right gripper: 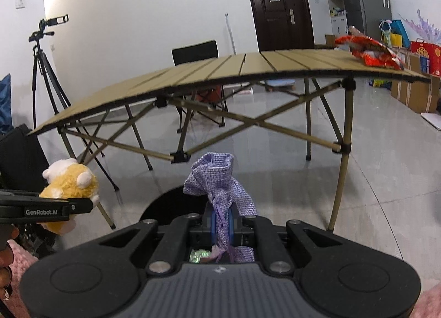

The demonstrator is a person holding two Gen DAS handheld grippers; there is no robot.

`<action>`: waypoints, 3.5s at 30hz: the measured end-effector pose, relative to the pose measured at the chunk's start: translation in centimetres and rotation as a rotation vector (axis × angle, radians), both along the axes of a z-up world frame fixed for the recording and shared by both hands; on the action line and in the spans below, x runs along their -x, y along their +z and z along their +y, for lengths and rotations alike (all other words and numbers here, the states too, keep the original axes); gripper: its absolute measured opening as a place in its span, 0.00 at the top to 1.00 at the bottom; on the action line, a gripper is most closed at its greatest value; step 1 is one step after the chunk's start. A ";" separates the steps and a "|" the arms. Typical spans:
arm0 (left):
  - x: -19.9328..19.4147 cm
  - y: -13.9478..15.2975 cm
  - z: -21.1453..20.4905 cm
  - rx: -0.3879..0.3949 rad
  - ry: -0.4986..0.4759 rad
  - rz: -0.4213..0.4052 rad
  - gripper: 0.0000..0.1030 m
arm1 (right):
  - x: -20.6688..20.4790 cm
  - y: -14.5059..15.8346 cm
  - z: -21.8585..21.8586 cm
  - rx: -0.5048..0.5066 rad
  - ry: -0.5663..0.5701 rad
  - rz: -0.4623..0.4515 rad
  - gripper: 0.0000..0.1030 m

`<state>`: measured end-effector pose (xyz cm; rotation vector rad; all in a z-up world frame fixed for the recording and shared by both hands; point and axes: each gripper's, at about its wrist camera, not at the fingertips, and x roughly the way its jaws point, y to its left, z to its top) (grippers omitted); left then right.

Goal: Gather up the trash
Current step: 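Carry the plush and lavender pouch down over the black bin with both tools, then open the right gripper to drop the lavender pouch into the bin, then move the left tool with the plush over the bin opening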

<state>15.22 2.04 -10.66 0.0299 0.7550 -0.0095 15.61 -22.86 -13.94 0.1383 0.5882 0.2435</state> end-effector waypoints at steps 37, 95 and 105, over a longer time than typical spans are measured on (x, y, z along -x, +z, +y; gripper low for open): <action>-3.3 -4.1 4.3 0.049 0.125 0.214 0.48 | -3.5 -2.2 2.2 0.053 0.033 0.125 0.92; -8.1 -6.6 9.6 0.075 0.282 0.284 0.48 | -19.2 -8.1 13.4 0.152 0.166 0.491 0.00; -8.0 -6.0 8.4 0.070 0.264 0.266 0.48 | -18.4 -7.8 12.7 0.174 0.160 0.479 0.00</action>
